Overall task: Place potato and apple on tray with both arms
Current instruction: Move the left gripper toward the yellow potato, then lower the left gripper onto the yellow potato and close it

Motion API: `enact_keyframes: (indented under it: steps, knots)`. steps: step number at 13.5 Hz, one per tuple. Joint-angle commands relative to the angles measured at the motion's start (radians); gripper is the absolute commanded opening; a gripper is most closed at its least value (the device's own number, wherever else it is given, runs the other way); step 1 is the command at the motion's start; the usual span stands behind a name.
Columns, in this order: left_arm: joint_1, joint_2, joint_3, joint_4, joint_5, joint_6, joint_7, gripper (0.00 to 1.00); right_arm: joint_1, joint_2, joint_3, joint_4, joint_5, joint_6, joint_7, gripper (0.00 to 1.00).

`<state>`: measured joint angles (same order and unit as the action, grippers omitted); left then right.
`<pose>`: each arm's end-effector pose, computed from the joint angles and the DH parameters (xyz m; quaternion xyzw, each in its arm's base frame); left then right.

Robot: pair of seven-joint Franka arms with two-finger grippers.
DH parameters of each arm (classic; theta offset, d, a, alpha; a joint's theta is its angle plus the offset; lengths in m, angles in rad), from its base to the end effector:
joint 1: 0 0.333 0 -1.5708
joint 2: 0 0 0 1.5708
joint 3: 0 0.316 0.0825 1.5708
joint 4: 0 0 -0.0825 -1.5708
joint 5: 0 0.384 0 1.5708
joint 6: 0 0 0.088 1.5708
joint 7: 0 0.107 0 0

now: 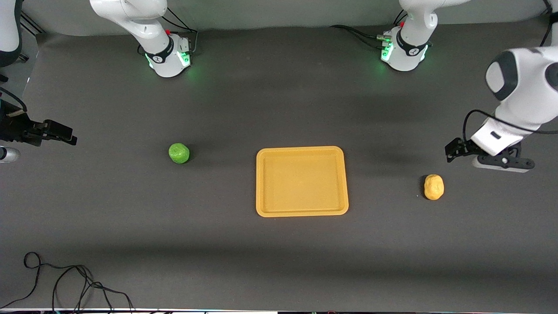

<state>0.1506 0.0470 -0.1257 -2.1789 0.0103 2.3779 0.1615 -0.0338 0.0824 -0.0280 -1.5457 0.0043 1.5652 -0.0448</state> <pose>0.5550 0.0143 0.3840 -0.9946 0.0712 -0.0757 0.0080 0.5764 -0.0346 0.5892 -0.9995 0.0085 0.0313 0.0027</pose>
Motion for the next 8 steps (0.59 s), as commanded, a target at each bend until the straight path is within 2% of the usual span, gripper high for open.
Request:
enact_keyframes:
  steps: [1,4,6,8]
  knots:
    - [0.015,0.192,0.001,0.007,0.011,0.223,0.001,0.99,0.000,-0.013,0.000,-0.008,-0.010,-0.004,-0.013,1.00]
    - [0.020,0.376,0.001,0.008,0.013,0.392,0.012,0.99,0.000,-0.012,0.000,-0.008,-0.012,-0.004,-0.013,1.00]
    - [0.018,0.447,0.001,0.013,0.011,0.478,0.012,0.97,0.000,-0.012,0.000,-0.010,-0.010,-0.004,-0.013,1.00]
    - [0.020,0.441,0.001,0.013,0.013,0.472,0.013,0.82,0.000,-0.010,0.000,-0.010,-0.010,-0.004,-0.013,1.00]
